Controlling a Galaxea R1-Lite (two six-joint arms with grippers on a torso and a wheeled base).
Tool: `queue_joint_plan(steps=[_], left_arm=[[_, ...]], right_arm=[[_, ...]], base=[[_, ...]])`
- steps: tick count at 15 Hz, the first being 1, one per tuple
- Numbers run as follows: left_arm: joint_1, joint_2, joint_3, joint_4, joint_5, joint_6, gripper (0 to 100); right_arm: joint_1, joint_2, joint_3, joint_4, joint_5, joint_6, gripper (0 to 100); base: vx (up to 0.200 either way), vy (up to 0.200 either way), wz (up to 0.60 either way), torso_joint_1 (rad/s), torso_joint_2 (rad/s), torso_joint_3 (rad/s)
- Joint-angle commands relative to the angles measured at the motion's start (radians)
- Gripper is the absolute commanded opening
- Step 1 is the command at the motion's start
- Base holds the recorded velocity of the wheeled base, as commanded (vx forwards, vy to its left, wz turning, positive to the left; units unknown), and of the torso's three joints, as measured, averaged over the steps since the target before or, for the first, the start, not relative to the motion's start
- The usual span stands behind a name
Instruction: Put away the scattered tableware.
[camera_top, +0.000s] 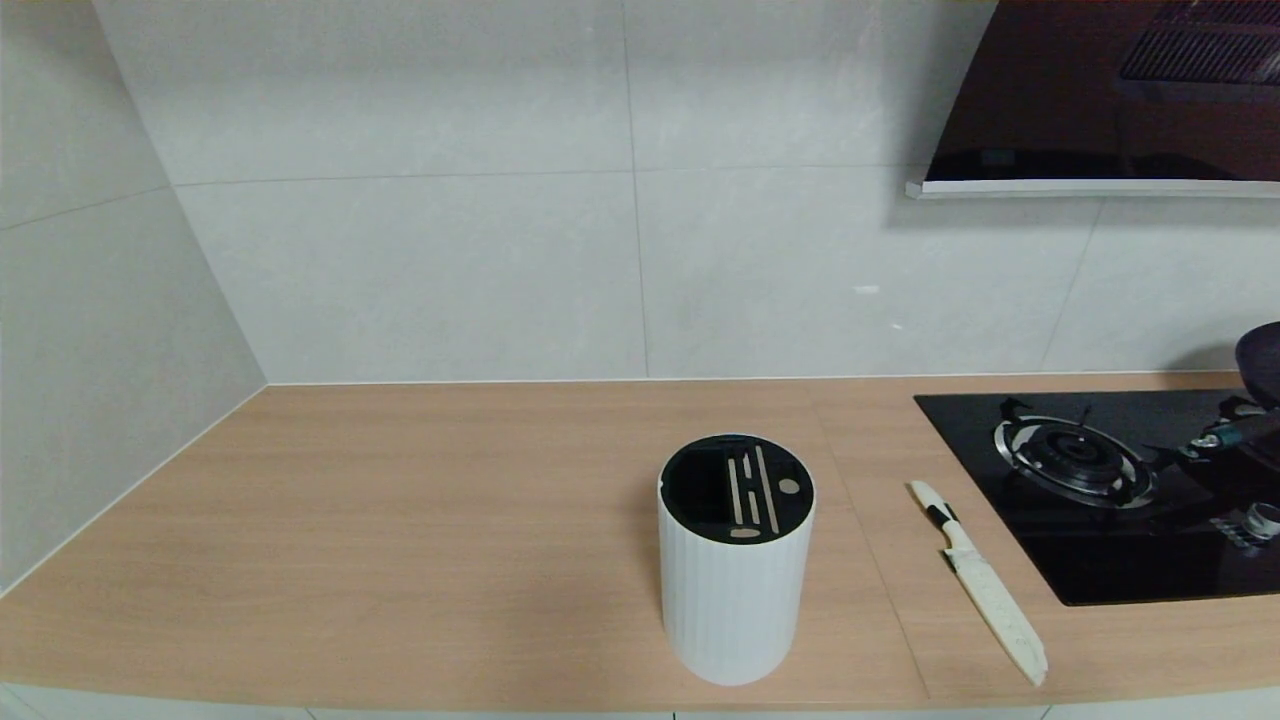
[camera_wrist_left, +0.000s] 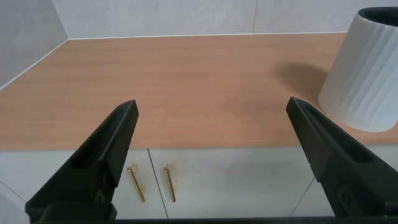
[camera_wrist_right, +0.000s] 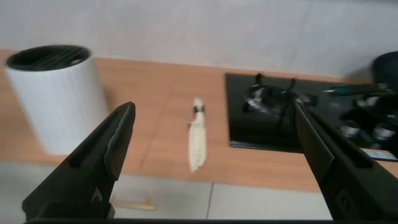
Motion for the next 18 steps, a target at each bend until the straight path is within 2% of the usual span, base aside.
queue_joint_plan(steps=[1,6,9,12,16,18], left_arm=[[0.0,0.0,0.0,0.0,0.0,0.001,100],[0.0,0.0,0.0,0.0,0.0,-0.001,100],[0.0,0.0,0.0,0.0,0.0,-0.001,100],[0.0,0.0,0.0,0.0,0.0,-0.001,100],[0.0,0.0,0.0,0.0,0.0,-0.001,100],[0.0,0.0,0.0,0.0,0.0,0.001,100]], right_arm=[[0.011,0.371,-0.094,0.009,0.078,0.005,100],[0.155,0.814,-0.268,0.008,0.085,0.021,100],[0.16,1.084,-0.393,-0.006,0.083,0.021,100],[0.16,1.25,-0.472,-0.032,0.083,0.019,100],[0.152,1.391,-0.473,-0.094,0.066,0.019,100],[0.141,1.512,-0.459,-0.177,0.003,0.018,100]], base=[[0.0,0.0,0.0,0.0,0.0,0.0],[0.0,0.0,0.0,0.0,0.0,0.0],[0.0,0.0,0.0,0.0,0.0,0.0],[0.0,0.0,0.0,0.0,0.0,0.0],[0.0,0.0,0.0,0.0,0.0,0.0],[0.0,0.0,0.0,0.0,0.0,0.0]])
